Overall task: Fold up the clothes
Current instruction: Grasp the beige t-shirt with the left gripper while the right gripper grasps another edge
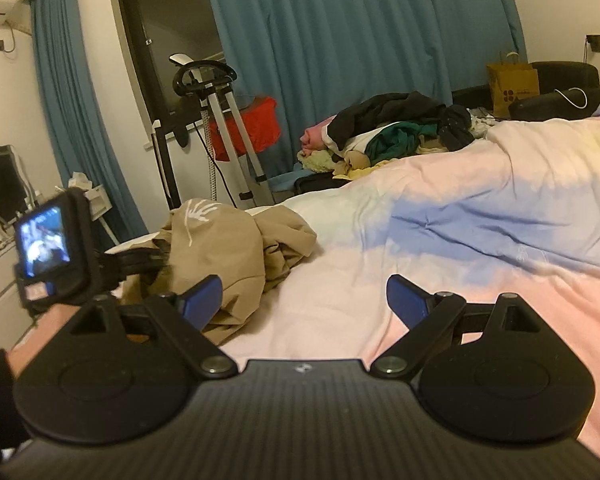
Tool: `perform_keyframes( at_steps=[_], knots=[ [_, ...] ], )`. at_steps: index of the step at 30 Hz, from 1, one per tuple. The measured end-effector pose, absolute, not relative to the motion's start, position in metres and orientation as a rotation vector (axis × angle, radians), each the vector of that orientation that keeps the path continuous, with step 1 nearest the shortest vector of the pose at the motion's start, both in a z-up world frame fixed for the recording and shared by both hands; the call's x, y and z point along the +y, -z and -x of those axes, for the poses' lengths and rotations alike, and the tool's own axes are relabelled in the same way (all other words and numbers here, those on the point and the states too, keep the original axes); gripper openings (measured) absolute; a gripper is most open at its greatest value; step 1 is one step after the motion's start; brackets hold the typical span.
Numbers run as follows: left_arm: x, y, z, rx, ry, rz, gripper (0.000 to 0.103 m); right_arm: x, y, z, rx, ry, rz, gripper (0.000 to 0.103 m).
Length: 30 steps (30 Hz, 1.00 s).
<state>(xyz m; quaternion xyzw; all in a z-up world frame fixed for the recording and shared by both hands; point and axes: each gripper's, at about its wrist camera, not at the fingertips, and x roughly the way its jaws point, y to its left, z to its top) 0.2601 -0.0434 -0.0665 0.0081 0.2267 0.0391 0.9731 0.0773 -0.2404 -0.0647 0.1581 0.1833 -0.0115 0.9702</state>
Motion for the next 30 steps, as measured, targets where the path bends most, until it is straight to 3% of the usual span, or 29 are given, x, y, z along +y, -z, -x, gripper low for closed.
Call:
perform_keyframes(
  at_steps=[10, 20, 30],
  knots=[
    [-0.019, -0.002, -0.128, 0.274, 0.082, -0.083, 0.009, -0.244, 0.054, -0.054, 0.304, 0.074, -0.299, 0.091],
    [0.044, -0.023, -0.009, 0.164, 0.127, 0.104, 0.009, -0.210, 0.037, -0.019, 0.267, 0.016, -0.191, 0.091],
    [0.098, -0.003, -0.016, 0.249, 0.153, 0.222, 0.009, -0.126, 0.067, -0.083, 0.438, -0.249, -0.044, 0.090]
  ],
)
